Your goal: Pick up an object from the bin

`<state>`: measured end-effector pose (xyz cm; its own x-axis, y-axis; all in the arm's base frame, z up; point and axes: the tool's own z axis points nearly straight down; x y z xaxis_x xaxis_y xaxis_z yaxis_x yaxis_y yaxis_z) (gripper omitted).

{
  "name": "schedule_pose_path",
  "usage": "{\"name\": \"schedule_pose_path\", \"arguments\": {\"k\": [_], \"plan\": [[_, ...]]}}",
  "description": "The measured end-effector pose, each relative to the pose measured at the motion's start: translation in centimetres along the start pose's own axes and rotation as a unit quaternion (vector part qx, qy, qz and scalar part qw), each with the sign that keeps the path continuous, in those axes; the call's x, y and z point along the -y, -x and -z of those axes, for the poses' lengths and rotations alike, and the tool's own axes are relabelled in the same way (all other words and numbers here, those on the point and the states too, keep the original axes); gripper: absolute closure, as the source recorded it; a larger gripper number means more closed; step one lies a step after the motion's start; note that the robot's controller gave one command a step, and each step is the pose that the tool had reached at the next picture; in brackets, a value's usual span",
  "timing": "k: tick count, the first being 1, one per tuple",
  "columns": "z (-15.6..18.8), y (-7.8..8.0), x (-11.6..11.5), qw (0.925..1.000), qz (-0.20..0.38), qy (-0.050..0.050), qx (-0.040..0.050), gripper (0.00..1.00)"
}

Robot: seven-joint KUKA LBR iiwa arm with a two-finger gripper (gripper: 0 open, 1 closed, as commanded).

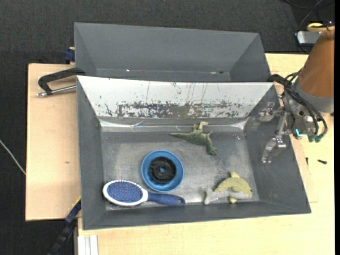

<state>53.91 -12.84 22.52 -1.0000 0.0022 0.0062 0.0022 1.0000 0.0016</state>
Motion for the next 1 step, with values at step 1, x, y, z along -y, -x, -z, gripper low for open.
{"name": "schedule_pose_path", "arguments": {"k": [1], "plan": [[-15.49, -4.61, -3.73, 0.9925, 0.122, -0.001, 0.0032, 0.0]]}}
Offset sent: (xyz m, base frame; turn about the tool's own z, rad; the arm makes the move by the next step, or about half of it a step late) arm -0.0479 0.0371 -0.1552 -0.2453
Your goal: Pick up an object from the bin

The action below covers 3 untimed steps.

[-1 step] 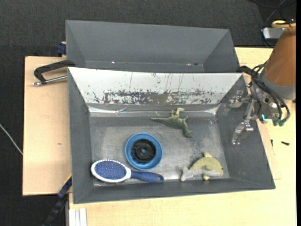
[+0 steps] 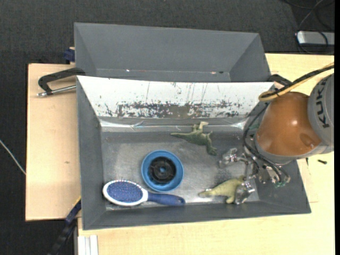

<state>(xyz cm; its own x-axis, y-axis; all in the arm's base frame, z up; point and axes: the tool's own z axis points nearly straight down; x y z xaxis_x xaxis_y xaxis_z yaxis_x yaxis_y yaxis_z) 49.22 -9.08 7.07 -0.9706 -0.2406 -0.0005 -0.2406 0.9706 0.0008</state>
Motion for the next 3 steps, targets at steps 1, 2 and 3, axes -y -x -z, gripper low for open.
{"name": "schedule_pose_path", "arguments": {"k": [1, 2, 3], "plan": [[3.1, 0.5, -1.3, 0.9941, 0.109, -0.001, 0.0037, 0.0], [3.7, 0.2, -0.8, 0.985, 0.172, -0.001, 0.0028, 0.0], [0.0, 0.9, -1.1, 0.9789, 0.205, 0.0, 0.0006, 0.0]]}}
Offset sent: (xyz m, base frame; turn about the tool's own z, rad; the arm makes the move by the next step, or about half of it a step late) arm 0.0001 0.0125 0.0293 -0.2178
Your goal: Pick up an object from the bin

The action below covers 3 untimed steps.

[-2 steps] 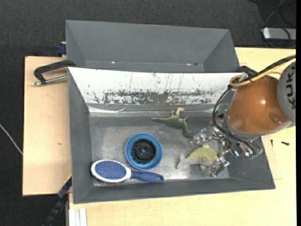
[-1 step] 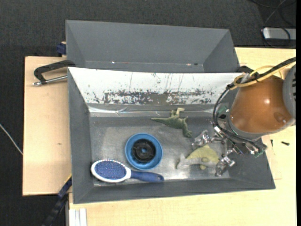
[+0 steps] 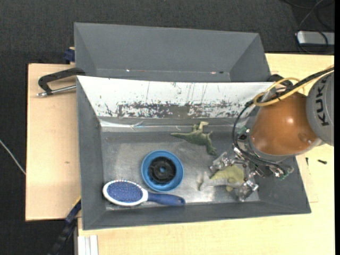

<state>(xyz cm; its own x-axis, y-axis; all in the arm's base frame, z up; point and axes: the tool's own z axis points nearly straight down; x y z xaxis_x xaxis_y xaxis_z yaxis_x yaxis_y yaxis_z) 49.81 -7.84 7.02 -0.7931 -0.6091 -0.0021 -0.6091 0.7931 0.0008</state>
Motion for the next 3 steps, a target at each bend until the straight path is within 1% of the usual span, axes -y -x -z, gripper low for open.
{"name": "schedule_pose_path", "arguments": {"k": [1, 2, 3], "plan": [[0.1, 1.5, -2.9, 0.9914, 0.131, -0.001, 0.0002, 0.0], [0.1, 1.5, -2.9, 0.9914, 0.131, -0.001, 0.0003, 1.0], [5.9, 1.8, -2.8, 0.9916, 0.129, -0.004, 0.0031, 1.0]]}}
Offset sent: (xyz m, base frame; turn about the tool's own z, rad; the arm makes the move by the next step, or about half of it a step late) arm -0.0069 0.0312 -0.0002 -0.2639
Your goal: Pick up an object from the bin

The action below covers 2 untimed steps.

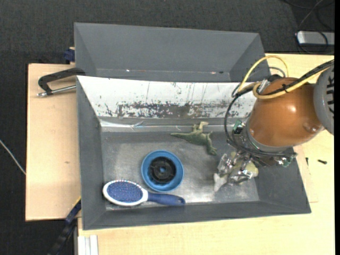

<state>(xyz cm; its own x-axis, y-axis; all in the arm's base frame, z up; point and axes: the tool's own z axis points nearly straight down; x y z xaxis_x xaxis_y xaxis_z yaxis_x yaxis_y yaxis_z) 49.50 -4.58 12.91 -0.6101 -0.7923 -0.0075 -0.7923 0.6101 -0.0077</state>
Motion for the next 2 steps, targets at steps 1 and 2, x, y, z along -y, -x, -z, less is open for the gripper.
{"name": "schedule_pose_path", "arguments": {"k": [1, 2], "plan": [[2.87, 0.21, 0.13, 1.0, -0.001, 0.001, -0.0005, 1.0], [3.82, 0.39, 0.19, 1.0, -0.002, 0.001, -0.001, 1.0]]}}
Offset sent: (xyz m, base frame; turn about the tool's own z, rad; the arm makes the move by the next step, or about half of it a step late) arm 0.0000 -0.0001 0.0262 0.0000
